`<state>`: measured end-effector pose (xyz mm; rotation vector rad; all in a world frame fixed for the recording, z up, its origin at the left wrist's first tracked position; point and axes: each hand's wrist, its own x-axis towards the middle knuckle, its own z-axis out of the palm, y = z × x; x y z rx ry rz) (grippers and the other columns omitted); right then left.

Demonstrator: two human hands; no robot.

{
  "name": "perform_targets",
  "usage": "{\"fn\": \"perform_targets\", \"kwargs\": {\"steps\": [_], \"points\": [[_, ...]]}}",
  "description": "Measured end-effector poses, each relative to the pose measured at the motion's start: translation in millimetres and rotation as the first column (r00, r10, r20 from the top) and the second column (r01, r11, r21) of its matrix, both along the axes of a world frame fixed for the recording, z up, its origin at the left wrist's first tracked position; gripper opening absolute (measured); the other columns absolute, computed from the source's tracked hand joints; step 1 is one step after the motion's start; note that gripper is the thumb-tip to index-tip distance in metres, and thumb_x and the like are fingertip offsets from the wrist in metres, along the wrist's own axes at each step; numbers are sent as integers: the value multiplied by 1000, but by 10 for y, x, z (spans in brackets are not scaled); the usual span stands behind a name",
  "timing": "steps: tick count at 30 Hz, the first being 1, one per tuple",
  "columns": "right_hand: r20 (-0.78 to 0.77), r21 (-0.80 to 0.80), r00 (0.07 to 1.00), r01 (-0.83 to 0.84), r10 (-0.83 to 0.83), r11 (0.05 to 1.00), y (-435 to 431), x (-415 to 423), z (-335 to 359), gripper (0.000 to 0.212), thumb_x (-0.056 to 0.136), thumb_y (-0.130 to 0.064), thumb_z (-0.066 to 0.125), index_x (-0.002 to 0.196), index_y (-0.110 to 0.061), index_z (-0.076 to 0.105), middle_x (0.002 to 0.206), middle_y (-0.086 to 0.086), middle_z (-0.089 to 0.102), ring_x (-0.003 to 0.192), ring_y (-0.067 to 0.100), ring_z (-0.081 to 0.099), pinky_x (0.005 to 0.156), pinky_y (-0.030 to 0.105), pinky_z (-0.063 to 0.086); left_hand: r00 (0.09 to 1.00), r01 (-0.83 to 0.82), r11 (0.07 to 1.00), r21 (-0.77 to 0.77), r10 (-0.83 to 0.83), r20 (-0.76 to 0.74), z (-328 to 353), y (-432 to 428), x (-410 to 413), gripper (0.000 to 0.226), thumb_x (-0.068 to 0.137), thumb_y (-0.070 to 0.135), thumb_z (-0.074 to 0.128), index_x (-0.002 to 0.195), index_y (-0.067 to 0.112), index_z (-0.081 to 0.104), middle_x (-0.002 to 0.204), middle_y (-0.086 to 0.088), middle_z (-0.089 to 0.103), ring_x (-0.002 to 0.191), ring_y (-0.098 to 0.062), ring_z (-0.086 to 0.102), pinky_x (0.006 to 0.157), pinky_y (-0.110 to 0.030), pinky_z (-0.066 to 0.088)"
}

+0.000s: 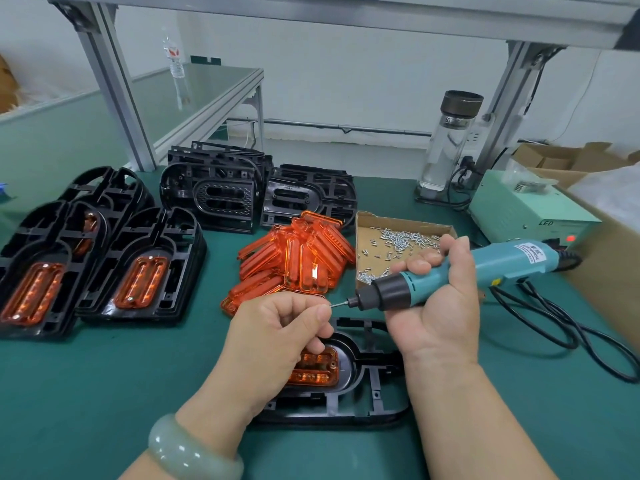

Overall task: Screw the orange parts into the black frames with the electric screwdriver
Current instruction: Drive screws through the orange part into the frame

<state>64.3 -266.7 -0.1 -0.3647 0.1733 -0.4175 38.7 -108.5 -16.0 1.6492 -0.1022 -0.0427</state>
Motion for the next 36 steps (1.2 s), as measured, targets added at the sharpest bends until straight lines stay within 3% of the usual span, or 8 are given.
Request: {"fn": "perform_targets", "kwargs": {"steps": [16, 20, 25, 27, 30, 33, 36], "points": [[30, -20, 1000, -1, 2, 1000, 8, -12, 15, 16, 90, -32, 62, 77, -24, 56, 58, -11, 48, 45, 3, 46, 56, 18, 48, 997, -22, 996, 84, 16, 77, 11, -14, -26, 21, 86, 19, 65, 65, 19, 69, 58, 3, 68, 45, 0, 56, 47, -9, 41], [66, -36, 998, 2, 1, 999, 49, -15, 16, 29, 87, -31, 64, 59, -26, 68, 58, -11, 48, 45, 3, 46, 56, 19, 49, 993, -48, 990, 132, 33, 115, -4, -11, -10, 23, 85, 20, 66, 62, 20, 68, 59, 5, 68, 48, 0, 58, 48, -8, 42], [83, -66, 996, -19, 25, 998, 72, -34, 35, 29, 80, -33, 64, 52, -26, 68, 57, -12, 48, 45, 2, 46, 55, 19, 49, 984, -13, 979, 205, -24, 177, 8, 7, 0, 26, 85, 19, 67, 60, 26, 67, 59, 7, 68, 48, 1, 58, 52, -6, 43], [82, -59, 996, -22, 27, 998, 77, -35, 33, 25, 79, -33, 65, 56, -26, 69, 57, -11, 48, 44, 3, 46, 55, 19, 49, 982, 7, 980, 200, -44, 184, 12, 5, 2, 25, 82, 20, 69, 60, 31, 68, 60, 7, 68, 49, 1, 58, 54, -7, 44], [55, -55, 998, 5, -2, 998, 19, -22, 27, 12, 87, -32, 63, 78, -24, 61, 59, -11, 48, 45, 3, 45, 55, 20, 49, 983, 30, 985, 168, -60, 175, 38, 60, 17, 7, 69, 34, 76, 72, 38, 72, 71, 10, 72, 58, -2, 62, 59, -7, 47], [40, -64, 999, 20, -18, 998, -85, 1, 39, 13, 90, -31, 61, 85, -24, 53, 59, -11, 47, 46, 3, 45, 57, 21, 48, 964, 3, 945, 326, -90, 250, 30, 224, 70, 20, 71, 23, 79, 74, 40, 71, 77, 16, 70, 66, 0, 61, 63, -6, 45], [8, -91, 999, 42, -42, 995, -142, 14, 46, 15, 92, -30, 61, 82, -23, 53, 58, -11, 47, 45, 3, 45, 58, 20, 46, 955, 53, 863, 503, -190, 226, 18, 332, 85, 24, 74, 19, 77, 71, 42, 72, 80, 20, 66, 74, 1, 61, 68, -8, 43]]}}
